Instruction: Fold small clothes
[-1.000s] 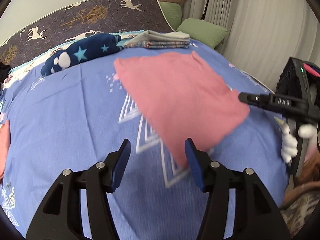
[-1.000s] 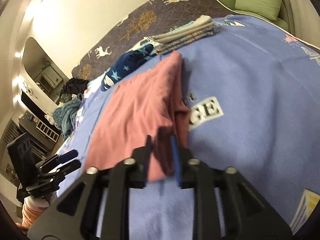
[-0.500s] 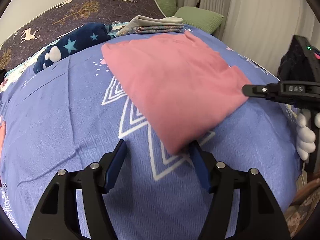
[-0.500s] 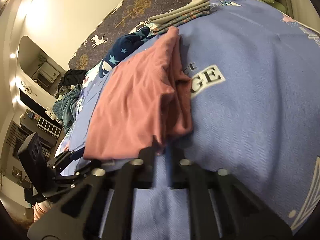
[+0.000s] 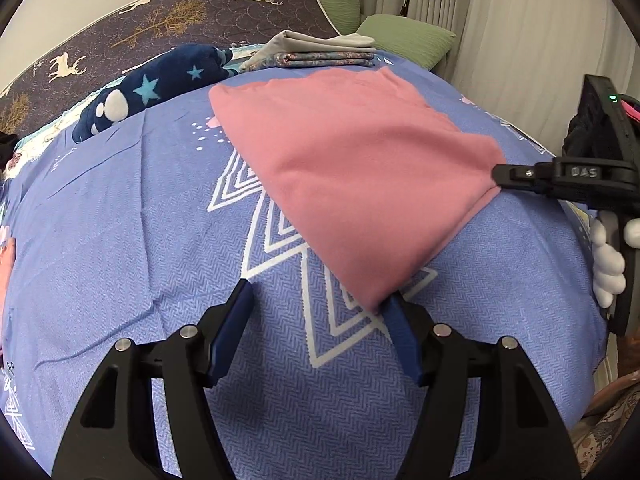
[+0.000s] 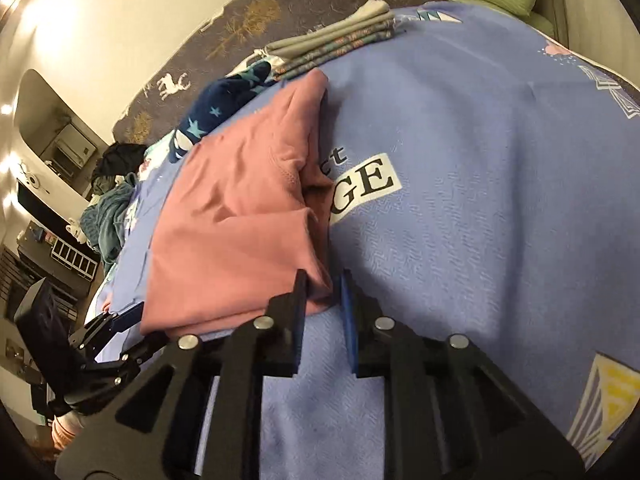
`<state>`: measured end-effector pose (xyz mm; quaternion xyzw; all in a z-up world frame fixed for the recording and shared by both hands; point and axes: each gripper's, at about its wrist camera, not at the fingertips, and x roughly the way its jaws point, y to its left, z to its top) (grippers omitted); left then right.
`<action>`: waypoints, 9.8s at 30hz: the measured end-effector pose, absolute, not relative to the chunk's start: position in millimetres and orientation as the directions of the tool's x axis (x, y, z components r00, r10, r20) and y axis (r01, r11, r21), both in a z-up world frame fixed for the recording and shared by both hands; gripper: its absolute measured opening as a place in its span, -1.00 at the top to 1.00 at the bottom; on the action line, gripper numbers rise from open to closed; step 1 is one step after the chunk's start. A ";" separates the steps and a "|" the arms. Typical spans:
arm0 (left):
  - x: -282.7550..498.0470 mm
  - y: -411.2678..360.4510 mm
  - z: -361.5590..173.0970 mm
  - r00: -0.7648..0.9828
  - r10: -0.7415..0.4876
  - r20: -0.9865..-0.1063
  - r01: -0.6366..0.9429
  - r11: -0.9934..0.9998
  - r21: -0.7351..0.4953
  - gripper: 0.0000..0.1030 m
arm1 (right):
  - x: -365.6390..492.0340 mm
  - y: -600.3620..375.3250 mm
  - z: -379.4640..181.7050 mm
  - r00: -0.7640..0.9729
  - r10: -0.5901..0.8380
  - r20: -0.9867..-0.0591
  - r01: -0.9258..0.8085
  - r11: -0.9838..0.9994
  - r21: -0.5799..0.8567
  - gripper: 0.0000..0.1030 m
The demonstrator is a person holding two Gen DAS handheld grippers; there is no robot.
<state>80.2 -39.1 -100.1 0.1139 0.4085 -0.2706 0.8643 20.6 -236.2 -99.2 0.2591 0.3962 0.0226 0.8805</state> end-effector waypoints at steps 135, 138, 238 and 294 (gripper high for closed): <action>115.9 -44.0 -76.6 0.493 -0.529 -0.691 0.579 0.792 -0.193 -0.03 | 59.3 -233.4 -71.0 0.690 0.283 -0.666 -0.033 0.932 0.362 -0.17; 120.9 -47.9 -77.5 0.488 -0.527 -0.696 0.583 0.790 -0.189 -0.06 | 66.8 -237.3 -73.8 0.684 0.277 -0.675 -0.024 0.933 0.359 -0.23; 170.8 -47.7 23.5 0.460 -0.774 -0.434 0.698 0.618 -0.362 0.55 | 73.9 -154.5 33.1 0.873 0.173 -0.455 -0.243 0.965 -0.100 0.58; 391.0 -241.0 149.0 0.645 -0.610 -0.461 0.683 0.730 -0.010 0.55 | 309.4 -333.7 143.3 0.956 -0.080 -0.281 0.044 0.990 -0.130 0.58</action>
